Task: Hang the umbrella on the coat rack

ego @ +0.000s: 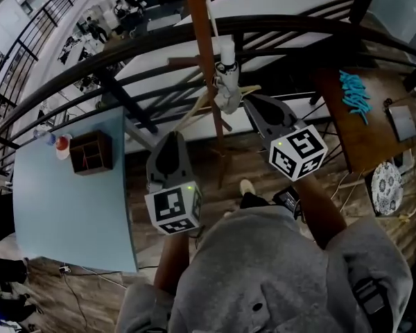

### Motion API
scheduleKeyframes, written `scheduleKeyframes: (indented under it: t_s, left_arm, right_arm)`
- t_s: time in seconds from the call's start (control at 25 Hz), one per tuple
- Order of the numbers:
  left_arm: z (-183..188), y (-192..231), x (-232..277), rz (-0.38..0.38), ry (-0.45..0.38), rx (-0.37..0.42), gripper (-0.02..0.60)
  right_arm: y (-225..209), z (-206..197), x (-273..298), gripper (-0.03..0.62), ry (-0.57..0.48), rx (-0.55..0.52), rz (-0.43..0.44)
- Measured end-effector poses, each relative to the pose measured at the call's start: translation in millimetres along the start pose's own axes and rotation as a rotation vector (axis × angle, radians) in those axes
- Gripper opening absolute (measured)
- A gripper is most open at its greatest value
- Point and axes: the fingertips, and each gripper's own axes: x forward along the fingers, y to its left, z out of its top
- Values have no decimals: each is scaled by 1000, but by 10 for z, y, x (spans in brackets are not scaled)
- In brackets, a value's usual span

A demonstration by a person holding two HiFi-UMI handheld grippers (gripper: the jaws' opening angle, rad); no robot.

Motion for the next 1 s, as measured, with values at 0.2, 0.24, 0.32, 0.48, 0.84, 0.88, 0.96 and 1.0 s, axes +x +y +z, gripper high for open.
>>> scheduleKeyframes:
  t_s: [0.2,0.24,0.32,0.48,0.84,0.88,0.96,1.0]
  left_arm:
    - [7,82,-180,2,-18,-6,32]
    - [5,85,-209,0,-15,-7,31]
    - [-23,81,-249,-6,-10,-10,31]
    - [-34,24,-278,-21,-12,-13,31]
    - [-1,-108,-264,-16,-4,27,32]
    - [6,-132,-260,-11,-2,32,32]
    - [6,-192,-256,-4,7,38,32]
    - [-4,-227,-260,-2,13,42,32]
  right_arm:
    - [176,116,-110,32,-47,82,46]
    - [196,139,-137,32,-45,80,44]
    - [222,135,-184,32,-26,44,27]
    - [250,145,-266,28,-6,-38,17]
    - [93,253,-406,29,-43,-99,-64]
    - [73,254,-424,29,-44,-100,-67]
    - [17,242,-461,29,-45,-96,-74]
    - [-13,223,-486,29,-42,-93,-79]
